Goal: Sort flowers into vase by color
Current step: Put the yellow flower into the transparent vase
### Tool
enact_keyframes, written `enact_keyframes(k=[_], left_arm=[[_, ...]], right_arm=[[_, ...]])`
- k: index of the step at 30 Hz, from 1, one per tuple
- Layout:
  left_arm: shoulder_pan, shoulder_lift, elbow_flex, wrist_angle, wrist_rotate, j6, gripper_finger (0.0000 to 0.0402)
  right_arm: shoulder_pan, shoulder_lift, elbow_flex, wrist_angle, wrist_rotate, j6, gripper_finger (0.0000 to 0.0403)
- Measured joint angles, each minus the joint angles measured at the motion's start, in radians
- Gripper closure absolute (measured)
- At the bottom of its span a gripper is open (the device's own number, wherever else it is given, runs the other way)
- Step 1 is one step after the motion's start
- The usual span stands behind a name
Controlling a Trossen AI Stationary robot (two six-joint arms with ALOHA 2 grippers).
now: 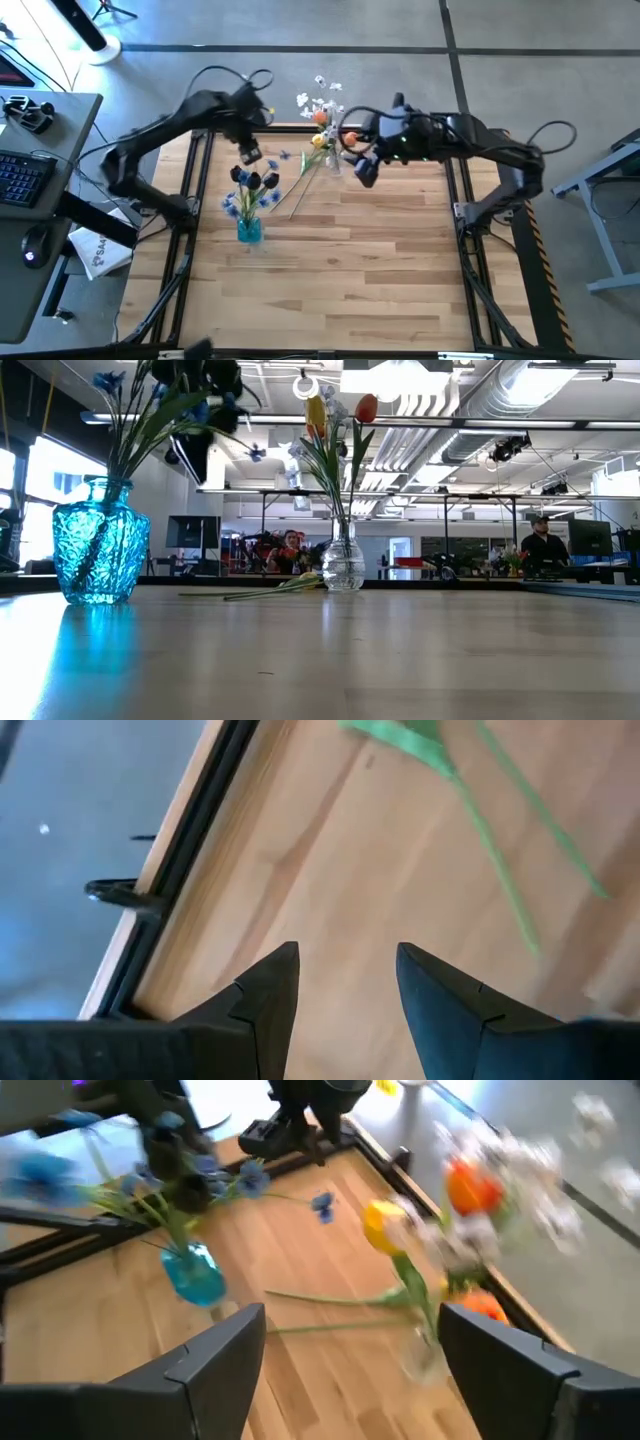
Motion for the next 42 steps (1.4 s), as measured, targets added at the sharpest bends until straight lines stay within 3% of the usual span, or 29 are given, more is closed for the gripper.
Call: enact_keyframes(k=[6,15,21,29,39,42], left_arm=[[0.076,0.201,0.0,0.133,0.032,0.031,0.0243],[0.116,0.365,0.0,0.36,0.259,0.03,0.0243],[0.081,0.415,-0.047,0.591,0.303,0.044,0.0243],[0.027,0.471,-0.107,0.814,0.381,-0.023,0.0243],[-0.04,0.607,-0.113,0.944,0.282,-0.056,0.0243],[-0.055,0.617,-0.109,0.952,0.19,-0.064,0.0251]], right_arm=[[0.073,-0.134,-0.263,0.05,0.107,0.227,0.0128],[0.227,-0.258,-0.529,0.141,0.274,0.547,0.0135],[0.279,-0.271,-0.546,0.156,0.347,0.628,0.0135],[0.289,-0.278,-0.534,0.207,0.357,0.634,0.0135],[0.289,-0.282,-0.534,0.219,0.34,0.671,0.0135],[0.289,-0.285,-0.534,0.223,0.33,0.678,0.0135]])
